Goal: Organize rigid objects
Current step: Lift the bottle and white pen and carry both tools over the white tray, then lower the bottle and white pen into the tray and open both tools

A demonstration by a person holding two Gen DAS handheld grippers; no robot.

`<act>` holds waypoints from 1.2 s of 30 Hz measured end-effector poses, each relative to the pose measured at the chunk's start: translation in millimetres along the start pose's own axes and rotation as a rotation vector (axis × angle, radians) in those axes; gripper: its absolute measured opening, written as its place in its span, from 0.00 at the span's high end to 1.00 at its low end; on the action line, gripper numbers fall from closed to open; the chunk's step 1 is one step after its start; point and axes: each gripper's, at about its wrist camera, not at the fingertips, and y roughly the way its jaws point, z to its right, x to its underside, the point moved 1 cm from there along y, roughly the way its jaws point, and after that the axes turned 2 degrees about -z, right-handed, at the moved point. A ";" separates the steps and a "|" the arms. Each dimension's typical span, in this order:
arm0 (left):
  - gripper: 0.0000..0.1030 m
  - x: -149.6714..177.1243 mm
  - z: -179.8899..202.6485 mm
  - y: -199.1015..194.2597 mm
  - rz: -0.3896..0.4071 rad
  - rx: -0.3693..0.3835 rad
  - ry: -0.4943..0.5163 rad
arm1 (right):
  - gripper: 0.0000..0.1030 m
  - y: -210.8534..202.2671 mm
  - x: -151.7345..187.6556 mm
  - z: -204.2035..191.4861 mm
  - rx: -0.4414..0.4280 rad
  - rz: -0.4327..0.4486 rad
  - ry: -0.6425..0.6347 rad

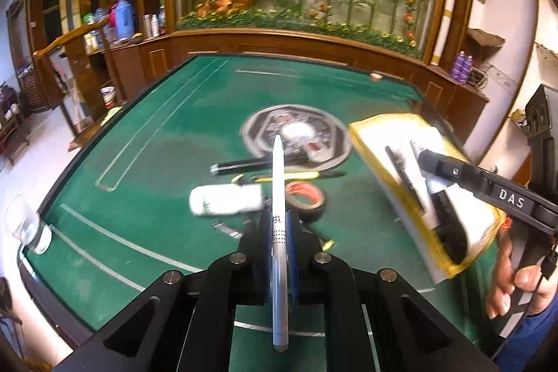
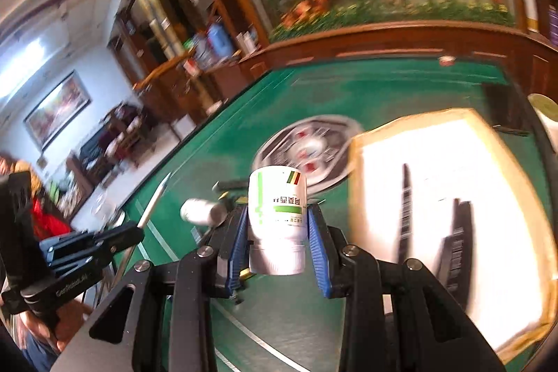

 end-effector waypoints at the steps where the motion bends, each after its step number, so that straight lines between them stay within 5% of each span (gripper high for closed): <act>1: 0.93 -5.3 7.4 1.5 -0.004 0.023 0.001 | 0.69 -5.2 -2.6 7.7 0.021 0.017 0.012; 6: 0.93 -29.9 54.7 12.7 -0.022 0.134 0.026 | 0.69 -26.5 -14.8 57.2 0.145 0.074 0.097; 14: 0.93 -45.6 139.7 61.9 -0.118 0.268 0.073 | 0.69 -17.6 -14.4 120.7 0.293 0.004 0.202; 28: 0.93 -17.7 182.4 140.6 -0.281 0.227 0.088 | 0.69 8.1 5.7 141.1 0.436 -0.158 0.223; 36: 0.93 -10.9 187.7 137.0 -0.266 0.235 0.132 | 0.69 14.6 7.9 143.1 0.449 -0.185 0.241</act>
